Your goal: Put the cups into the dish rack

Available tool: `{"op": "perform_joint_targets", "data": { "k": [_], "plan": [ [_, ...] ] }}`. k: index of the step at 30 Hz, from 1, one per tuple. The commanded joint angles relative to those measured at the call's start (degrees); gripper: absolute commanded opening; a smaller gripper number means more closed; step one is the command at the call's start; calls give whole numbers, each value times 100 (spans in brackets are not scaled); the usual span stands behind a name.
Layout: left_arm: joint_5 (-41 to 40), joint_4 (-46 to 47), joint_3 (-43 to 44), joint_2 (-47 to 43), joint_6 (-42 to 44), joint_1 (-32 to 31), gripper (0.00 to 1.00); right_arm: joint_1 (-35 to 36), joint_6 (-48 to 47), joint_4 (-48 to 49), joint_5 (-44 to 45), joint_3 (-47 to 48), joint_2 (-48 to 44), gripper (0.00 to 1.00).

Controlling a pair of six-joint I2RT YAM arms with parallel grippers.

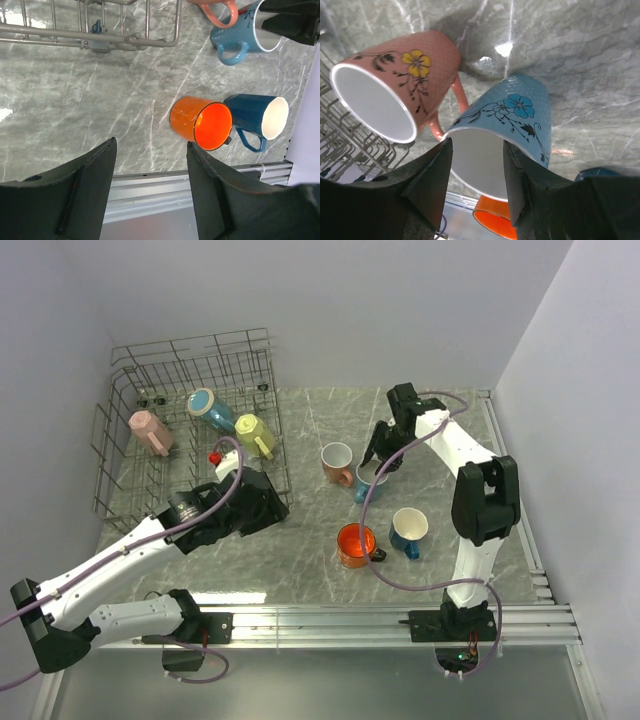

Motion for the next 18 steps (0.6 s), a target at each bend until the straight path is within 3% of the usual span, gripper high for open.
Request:
{"op": "perform_joint_targets", "data": {
  "k": [1,12,18],
  "plan": [
    [-22,-63,56,-126,-2,-31,63,75,255,404,119,-117,22,53],
    [-83,-248,170,-170,-72,-48,63,251,431,571,-3,-64,-13,52],
    [4,-37,47,-56,-54,-48,62,497,203,519,128,-599,-513,51]
  ]
}}
